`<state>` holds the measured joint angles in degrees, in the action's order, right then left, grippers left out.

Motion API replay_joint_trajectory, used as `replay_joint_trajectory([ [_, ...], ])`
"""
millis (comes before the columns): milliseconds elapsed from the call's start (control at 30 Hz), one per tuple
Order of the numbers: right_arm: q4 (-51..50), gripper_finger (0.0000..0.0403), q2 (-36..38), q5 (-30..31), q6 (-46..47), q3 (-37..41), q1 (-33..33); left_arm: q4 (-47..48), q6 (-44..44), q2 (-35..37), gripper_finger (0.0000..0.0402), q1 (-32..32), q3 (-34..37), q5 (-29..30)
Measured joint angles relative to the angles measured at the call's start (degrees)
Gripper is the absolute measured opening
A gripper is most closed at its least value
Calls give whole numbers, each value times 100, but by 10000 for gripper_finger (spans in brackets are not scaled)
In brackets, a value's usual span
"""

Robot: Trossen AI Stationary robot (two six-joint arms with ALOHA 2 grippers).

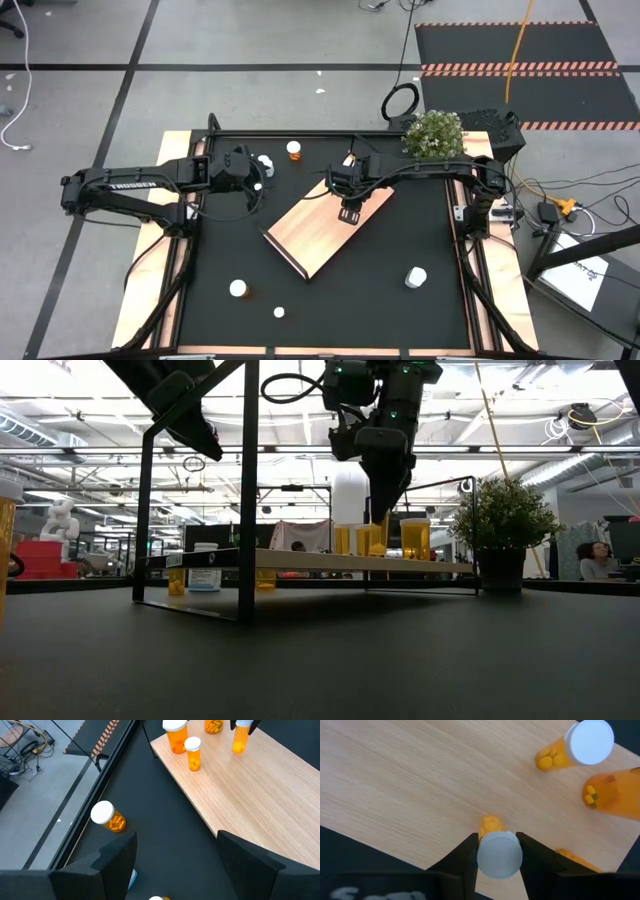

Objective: Pick and place medicine bottles onto shelf by color
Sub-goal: Align the small orange pill bottle with the other small pill bottle on the shelf, then put the white pill bottle on the shelf

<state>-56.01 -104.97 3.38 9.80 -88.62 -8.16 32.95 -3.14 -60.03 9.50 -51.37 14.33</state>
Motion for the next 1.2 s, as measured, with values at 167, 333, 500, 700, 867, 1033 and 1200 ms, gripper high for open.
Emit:
replay_joint_trajectory([
  [167, 0, 114, 0, -4, -25, 0, 0, 0, 0, 0, 273, 0, 0, 0],
  [333, 1, 114, 0, -13, -39, 0, 0, 0, 0, 0, 273, 0, 0, 0],
  [500, 1, 132, 0, -6, -12, 0, 0, 0, 0, 0, 273, 0, 0, 0],
  [700, 2, 181, 0, 128, -4, 0, 2, 0, 0, 0, 273, 0, 0, 0],
  [867, 7, 203, 0, 129, -4, 0, 2, 0, -2, 0, 273, 0, 0, 0],
  [1033, 72, 213, 128, 130, 6, 2, 4, 0, -4, 0, 273, 0, 0, 0],
  [1200, 129, 217, 464, 133, 150, 2, 4, 2, -7, 0, 273, 0, 0, 0],
])
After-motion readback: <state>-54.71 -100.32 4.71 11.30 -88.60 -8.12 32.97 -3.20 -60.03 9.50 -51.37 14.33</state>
